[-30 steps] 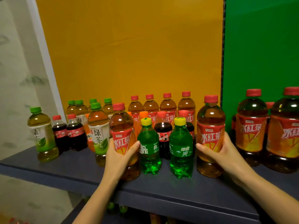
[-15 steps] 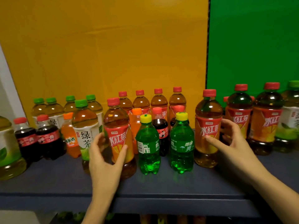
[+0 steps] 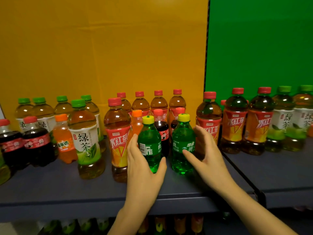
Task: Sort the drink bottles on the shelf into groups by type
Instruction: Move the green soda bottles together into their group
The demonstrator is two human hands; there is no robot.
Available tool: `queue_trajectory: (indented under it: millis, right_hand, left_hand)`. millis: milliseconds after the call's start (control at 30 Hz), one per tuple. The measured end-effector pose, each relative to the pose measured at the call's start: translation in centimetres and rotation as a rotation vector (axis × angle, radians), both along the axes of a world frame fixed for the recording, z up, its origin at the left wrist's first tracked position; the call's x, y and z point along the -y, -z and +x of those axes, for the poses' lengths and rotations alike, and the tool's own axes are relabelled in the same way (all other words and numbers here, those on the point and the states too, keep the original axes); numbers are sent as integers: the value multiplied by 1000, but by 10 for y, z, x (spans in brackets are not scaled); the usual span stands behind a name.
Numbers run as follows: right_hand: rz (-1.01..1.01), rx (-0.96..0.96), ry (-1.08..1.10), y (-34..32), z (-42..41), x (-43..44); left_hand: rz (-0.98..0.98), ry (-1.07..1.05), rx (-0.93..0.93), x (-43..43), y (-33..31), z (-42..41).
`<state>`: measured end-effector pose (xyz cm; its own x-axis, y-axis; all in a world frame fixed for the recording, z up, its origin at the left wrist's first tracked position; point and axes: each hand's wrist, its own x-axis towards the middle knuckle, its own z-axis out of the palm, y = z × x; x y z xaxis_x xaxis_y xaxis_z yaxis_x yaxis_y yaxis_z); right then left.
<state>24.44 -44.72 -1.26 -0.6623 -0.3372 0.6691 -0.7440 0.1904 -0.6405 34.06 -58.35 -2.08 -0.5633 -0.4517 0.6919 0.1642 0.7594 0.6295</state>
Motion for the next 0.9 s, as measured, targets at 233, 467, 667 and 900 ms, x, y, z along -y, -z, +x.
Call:
queue_trajectory:
  millis: [233,467,667,900]
  right_hand:
    - [1,123,-44,10,-3,19]
    - [-21,240,-74,17,-7,25]
    - [-59,283,-67,18,-4,27]
    - [-133,320,-119,20,15,11]
  left_hand:
    - [120,0,42,-4,-1,-21]
    - [171,-45,104,2,10,-37]
    - [269,11,137,3,11,-42]
    - [408,324,40,6,10,-21]
